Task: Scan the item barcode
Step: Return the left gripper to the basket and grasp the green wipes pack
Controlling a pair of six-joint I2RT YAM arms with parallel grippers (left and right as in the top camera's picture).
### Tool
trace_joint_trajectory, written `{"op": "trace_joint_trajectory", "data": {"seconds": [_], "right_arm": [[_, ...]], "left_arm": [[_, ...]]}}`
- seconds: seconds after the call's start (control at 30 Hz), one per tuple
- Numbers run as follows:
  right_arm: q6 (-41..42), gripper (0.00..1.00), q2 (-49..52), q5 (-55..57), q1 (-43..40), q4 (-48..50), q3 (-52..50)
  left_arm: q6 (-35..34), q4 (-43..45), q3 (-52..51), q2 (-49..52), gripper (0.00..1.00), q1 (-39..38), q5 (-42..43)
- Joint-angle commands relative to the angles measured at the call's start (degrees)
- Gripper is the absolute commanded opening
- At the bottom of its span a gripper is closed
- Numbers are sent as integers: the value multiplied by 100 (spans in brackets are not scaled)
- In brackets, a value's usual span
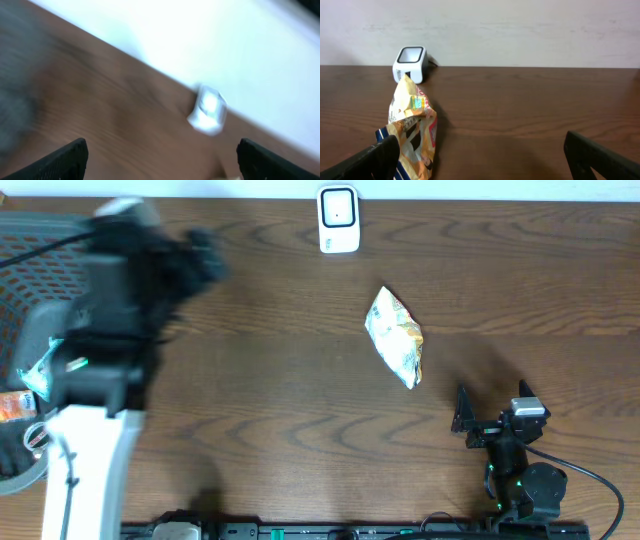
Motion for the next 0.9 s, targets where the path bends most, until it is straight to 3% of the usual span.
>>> {"op": "trace_joint_trajectory", "data": {"seconds": [0.0, 0.03, 0.17, 0.37, 0.6, 0.67, 0.87], "right_arm": [[-37, 99, -35, 26, 44, -17, -9], [-37, 99, -35, 26, 44, -17, -9], [-37, 99, -35, 26, 44, -17, -9], [-37, 99, -35, 26, 44, -17, -9], [-37, 100, -35, 26, 44, -17, -9], [-37, 99, -35, 26, 44, -17, -9], [-37, 99, -35, 26, 44, -17, -9]], "left_arm": [[446, -11, 22, -321, 93, 1231, -748], [560, 2, 22, -345, 93, 1438, -907], [2118, 24, 22, -66, 94, 2667, -1613], [3062, -72, 17, 911, 93, 3436, -1615], [4089, -455, 15, 2079, 93, 3932, -1585], [4546, -542, 2, 2365, 98, 3952, -1368], [5696, -573, -164, 3064, 98, 3952, -1215]]}}
